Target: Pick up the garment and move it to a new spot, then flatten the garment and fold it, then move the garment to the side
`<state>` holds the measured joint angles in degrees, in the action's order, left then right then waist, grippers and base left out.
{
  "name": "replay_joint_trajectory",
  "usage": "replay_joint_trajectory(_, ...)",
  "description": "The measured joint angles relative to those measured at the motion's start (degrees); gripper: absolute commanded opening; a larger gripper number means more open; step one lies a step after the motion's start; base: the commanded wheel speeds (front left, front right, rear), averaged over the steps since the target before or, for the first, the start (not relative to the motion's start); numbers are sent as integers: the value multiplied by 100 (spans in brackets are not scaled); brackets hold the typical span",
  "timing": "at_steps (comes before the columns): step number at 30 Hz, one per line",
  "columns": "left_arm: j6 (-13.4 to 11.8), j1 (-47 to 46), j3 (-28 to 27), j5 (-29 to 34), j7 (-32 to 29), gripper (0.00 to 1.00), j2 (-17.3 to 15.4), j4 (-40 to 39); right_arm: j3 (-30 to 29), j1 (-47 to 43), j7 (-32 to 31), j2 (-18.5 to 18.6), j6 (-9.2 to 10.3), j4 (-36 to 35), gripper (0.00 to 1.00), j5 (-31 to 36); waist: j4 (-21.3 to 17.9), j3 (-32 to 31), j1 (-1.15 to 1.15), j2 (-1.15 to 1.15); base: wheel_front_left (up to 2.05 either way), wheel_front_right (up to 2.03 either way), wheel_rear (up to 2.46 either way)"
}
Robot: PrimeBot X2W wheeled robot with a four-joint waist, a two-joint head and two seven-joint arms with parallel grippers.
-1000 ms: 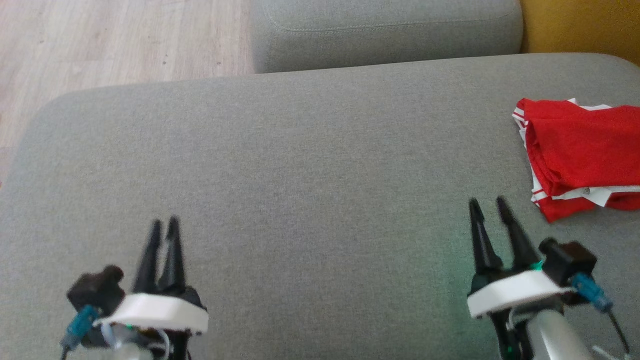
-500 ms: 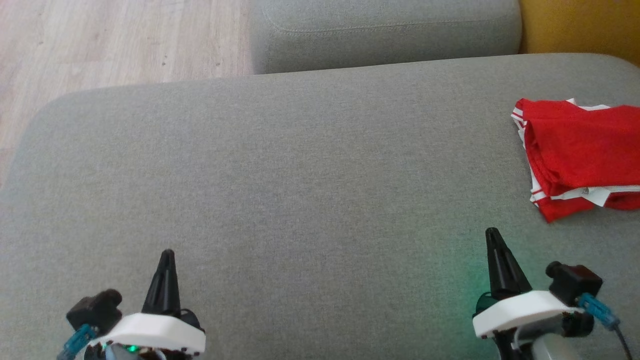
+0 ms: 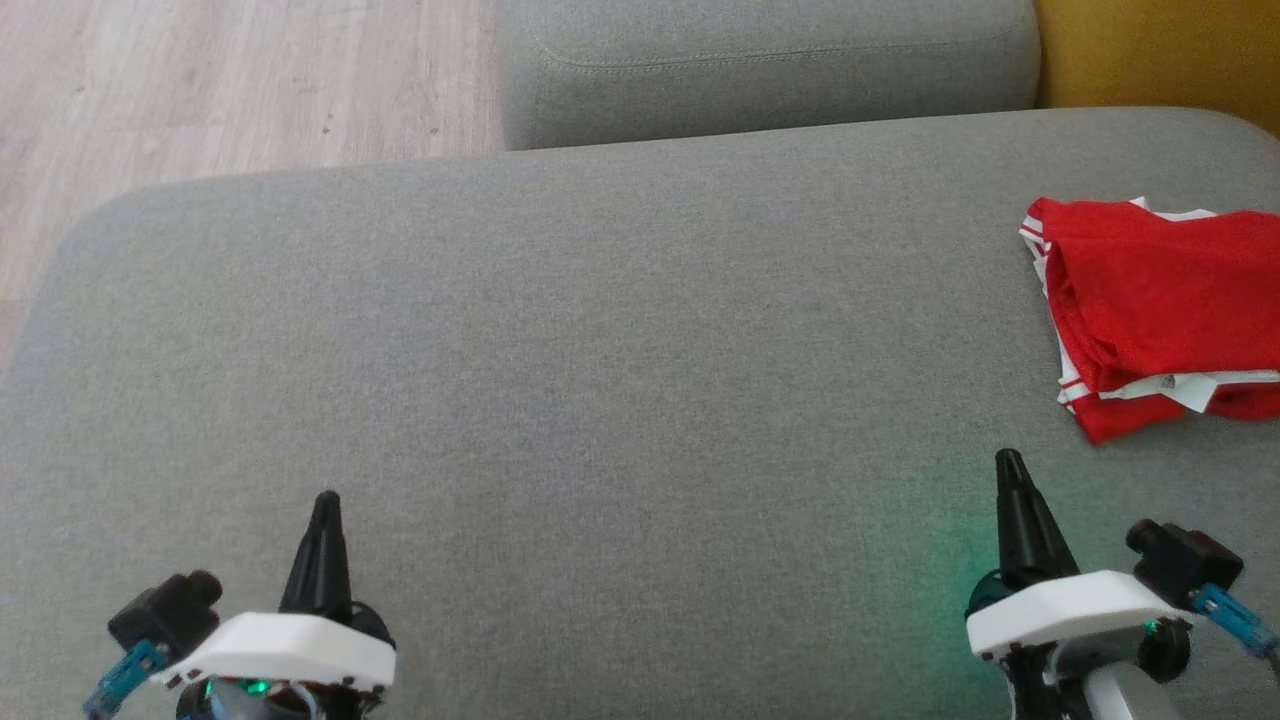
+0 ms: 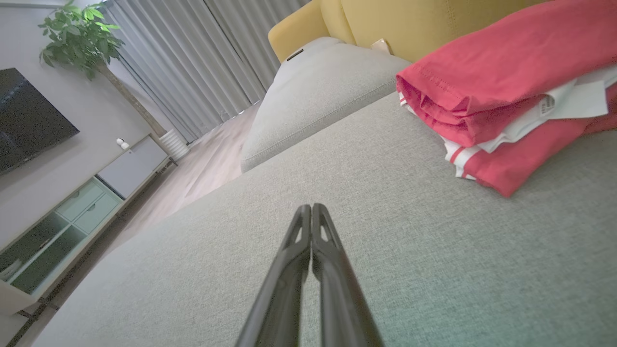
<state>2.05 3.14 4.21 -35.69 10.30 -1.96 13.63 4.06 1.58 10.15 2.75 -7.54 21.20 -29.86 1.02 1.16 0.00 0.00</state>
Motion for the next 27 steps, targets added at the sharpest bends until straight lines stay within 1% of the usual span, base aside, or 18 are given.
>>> replay_joint_trajectory(17,94,-91,-156,-1010,-291,0,-1,60,-159,7,-265,2,0,-90,0,-1160,-18,-18,0,0,0,0,0)
replay_joint_trajectory(27,132,-131,-269,-1514,-431,0,-1,69,-258,12,-377,3,0,-135,0,-1722,-27,-26,0,0,0,0,0)
